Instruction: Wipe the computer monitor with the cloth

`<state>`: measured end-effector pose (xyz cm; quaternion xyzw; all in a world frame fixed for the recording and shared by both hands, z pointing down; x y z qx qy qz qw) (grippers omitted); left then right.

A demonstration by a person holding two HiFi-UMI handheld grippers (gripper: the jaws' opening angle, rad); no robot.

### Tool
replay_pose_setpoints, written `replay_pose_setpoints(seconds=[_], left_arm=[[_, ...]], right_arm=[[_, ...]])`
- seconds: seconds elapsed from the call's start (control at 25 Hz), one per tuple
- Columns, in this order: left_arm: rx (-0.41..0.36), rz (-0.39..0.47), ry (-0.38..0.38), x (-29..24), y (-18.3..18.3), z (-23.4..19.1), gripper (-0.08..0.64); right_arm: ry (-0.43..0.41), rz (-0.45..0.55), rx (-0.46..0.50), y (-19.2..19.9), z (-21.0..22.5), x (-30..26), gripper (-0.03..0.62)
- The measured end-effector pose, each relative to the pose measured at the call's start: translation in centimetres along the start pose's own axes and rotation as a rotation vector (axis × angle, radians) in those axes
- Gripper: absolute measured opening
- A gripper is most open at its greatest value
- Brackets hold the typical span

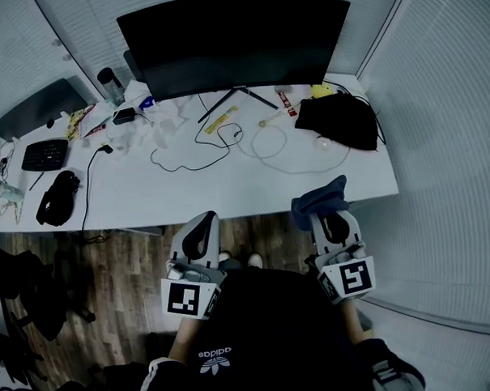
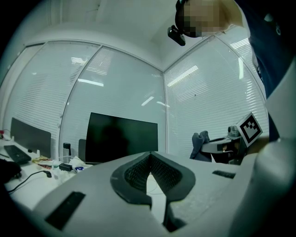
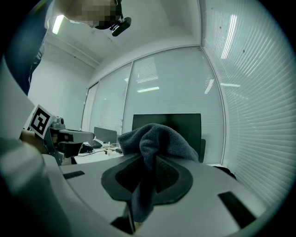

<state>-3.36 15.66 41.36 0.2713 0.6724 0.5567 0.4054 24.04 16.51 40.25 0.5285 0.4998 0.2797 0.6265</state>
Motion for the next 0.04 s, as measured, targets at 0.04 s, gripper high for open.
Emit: replay_pose_setpoints(seconds=[0.04], left_arm=[[0.001,-0.001,0.000,-0.05,-0.04,-0.01,0.005]], right_arm=[[-0.001,0.002,-0.005,-0.07,0.05,-0.02,0.046]])
Point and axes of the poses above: the fingertips, and each gripper's own axes: x backward along the fingers, z to its right, y out of its underside, the point moved 9 cm from there along x, backward along the fingers, and after that the axes turned 13 degrees about -z, right-handed, at the moved point
